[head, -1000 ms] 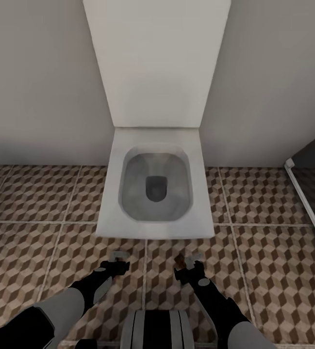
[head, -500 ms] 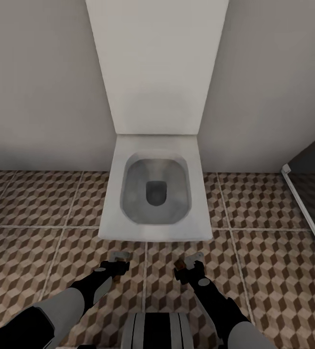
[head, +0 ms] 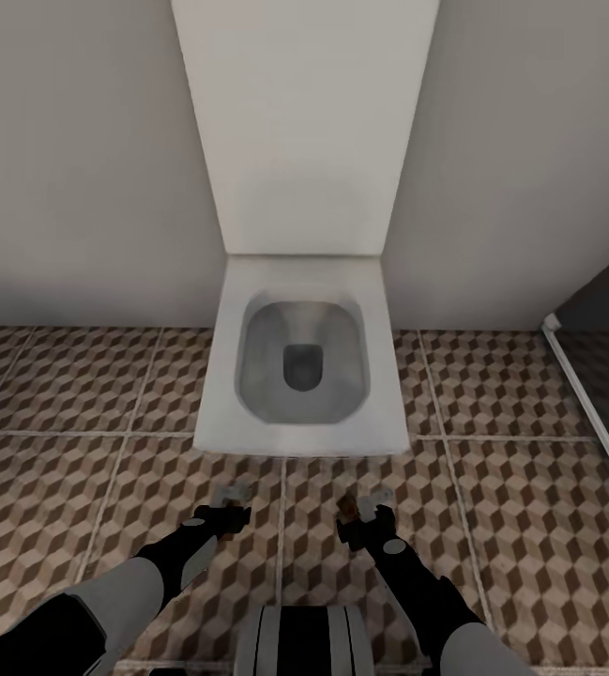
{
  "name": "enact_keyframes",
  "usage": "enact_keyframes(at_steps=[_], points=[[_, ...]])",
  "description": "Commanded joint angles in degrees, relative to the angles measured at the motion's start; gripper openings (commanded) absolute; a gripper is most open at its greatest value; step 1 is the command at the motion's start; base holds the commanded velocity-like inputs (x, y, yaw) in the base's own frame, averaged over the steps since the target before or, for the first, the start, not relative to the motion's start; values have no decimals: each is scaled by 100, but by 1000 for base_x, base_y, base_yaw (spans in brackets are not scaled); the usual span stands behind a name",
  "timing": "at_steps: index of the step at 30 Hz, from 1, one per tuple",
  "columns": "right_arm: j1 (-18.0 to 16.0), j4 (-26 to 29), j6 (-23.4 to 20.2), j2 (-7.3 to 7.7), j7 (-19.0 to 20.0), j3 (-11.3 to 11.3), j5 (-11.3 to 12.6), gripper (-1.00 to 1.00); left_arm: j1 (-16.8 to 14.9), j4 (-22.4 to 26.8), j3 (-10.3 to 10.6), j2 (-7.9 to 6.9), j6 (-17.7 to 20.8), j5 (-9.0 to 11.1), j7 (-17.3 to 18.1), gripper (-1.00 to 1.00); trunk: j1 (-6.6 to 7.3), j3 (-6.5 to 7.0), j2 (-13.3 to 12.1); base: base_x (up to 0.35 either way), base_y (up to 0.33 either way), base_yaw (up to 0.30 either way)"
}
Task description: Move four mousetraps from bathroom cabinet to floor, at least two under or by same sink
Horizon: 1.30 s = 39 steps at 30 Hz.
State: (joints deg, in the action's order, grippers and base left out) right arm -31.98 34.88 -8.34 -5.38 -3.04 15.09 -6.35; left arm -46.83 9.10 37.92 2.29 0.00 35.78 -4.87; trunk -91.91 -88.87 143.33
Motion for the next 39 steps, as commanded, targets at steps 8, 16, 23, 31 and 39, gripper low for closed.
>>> enact_keyframes(at_steps=[8,16,23,31,39], points=[[-1,10,-45,2,-30,20,-60,100,-2,5,49,-1,0,43,-31,100,3,-3,1,-296,6,0],[-1,10,-45,2,-30,20,-60,100,-2,4,49,-1,0,43,-31,100,3,-3,1,-329,1,0],[-1,10,-45,2,-30,20,-60,100,-2,4,49,-1,0,43,-31,100,3,-3,1,-334,0,0],[0,12,-45,3,-30,20,-60,100,-2,6,49,-1,0,43,-31,100,3,-3,1,-332,0,0],[-1,10,-42,6,-30,20,-60,100,-2,7,49,-1,0,43,-29,100,3,-3,1,-138,0,0]])
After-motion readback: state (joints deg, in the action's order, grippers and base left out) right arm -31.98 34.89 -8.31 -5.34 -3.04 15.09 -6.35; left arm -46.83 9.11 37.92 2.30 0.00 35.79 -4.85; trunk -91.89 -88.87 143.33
